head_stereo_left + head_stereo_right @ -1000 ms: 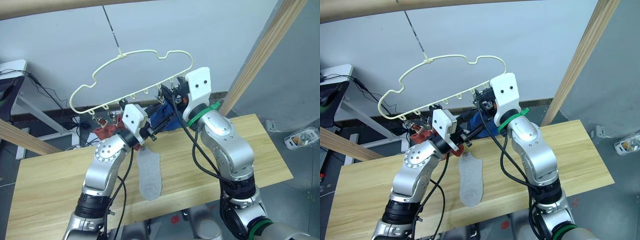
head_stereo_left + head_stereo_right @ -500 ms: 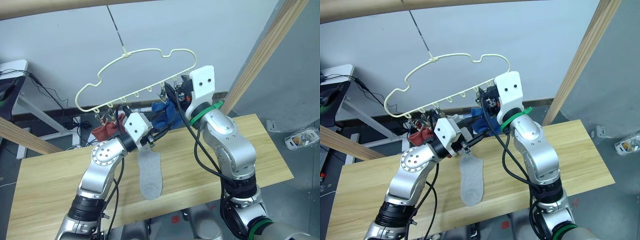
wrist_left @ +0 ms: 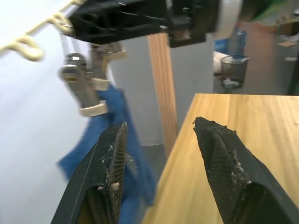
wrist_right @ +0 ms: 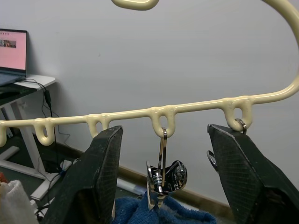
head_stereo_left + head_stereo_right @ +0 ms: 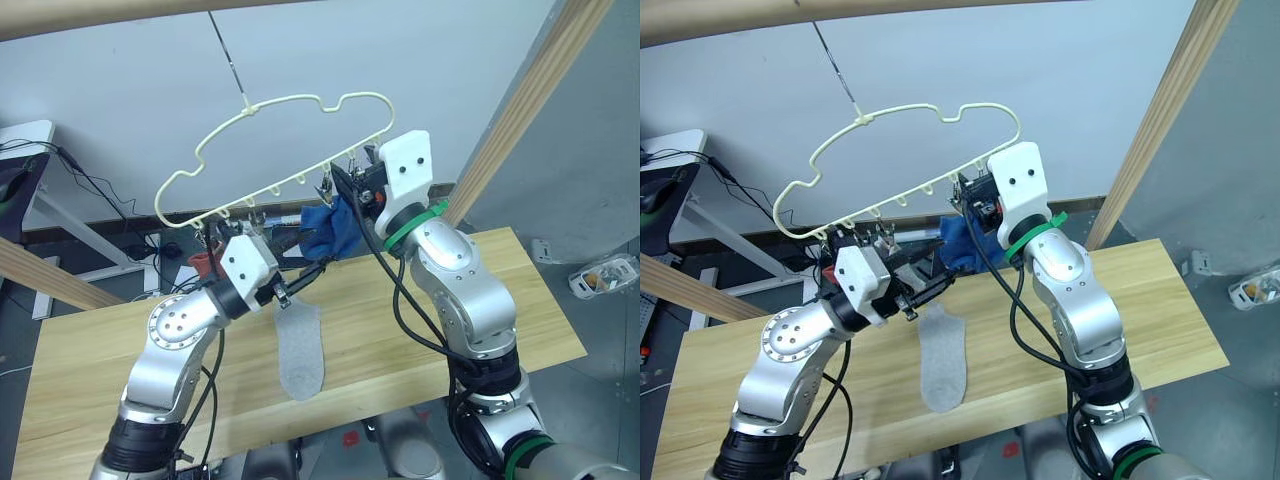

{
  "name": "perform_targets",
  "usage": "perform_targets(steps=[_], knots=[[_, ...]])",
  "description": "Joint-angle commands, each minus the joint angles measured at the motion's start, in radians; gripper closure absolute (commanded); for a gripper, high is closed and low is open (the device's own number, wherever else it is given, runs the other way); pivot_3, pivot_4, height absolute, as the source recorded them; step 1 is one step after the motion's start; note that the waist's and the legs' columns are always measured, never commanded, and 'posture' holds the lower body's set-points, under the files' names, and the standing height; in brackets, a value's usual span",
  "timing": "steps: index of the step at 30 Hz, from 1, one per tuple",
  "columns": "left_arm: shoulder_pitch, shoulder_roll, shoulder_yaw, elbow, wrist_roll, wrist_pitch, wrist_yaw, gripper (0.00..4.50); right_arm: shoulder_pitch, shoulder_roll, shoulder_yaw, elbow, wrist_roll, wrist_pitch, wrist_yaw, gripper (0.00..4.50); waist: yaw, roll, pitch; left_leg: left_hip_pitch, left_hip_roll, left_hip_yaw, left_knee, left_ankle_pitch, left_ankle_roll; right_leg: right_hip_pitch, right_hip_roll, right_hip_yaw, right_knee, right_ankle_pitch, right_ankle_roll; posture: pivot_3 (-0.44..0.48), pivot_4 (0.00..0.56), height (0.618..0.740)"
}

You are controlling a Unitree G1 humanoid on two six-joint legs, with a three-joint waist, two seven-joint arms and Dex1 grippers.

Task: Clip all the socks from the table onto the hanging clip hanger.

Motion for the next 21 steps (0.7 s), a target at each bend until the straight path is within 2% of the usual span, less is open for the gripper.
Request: perform_targets(steps=[1, 7, 15, 21], knots=[[-0.003, 0.010, 0.014, -0.052, -0.018, 0.013, 0.008, 2.03, -0.010, -0.019, 0.084, -0.020, -0.030, -0.059, 0.052, 1.41, -0.003, 0.000, 0.000, 0.000, 0.000, 0.000, 0.000, 0.000, 0.000, 0.000, 0.000, 0.000, 0.000, 0.000, 0.000, -0.159, 0.239, 0.740], [-0.019, 0.011, 0.011, -0.053, -0.014, 0.022, 0.009, 2.03, -0.009, -0.045, 0.111, -0.009, -0.066, -0.091, 0.080, 1.41, 0.002, 0.000, 0.000, 0.000, 0.001, -0.001, 0.000, 0.000, 0.000, 0.000, 0.002, -0.001, 0.000, 0.000, 0.000, -0.160, 0.239, 0.740], [-0.025, 0.013, 0.017, -0.048, -0.015, 0.025, 0.009, 2.03, 0.006, 0.086, -0.011, -0.027, 0.062, -0.022, 0.065, 1.41, 0.037, -0.004, -0.002, -0.001, 0.000, -0.001, 0.000, 0.000, 0.000, 0.000, 0.001, -0.001, 0.000, 0.000, 0.000, -0.160, 0.236, 0.740], [-0.015, 0.024, 0.035, -0.039, -0.022, 0.021, 0.002, 2.03, 0.025, 0.046, -0.012, -0.069, 0.074, -0.005, 0.092, 1.41, 0.048, -0.004, -0.003, -0.001, 0.000, -0.001, 0.001, 0.000, 0.000, 0.000, 0.000, -0.001, -0.001, 0.000, 0.000, -0.159, 0.236, 0.740]])
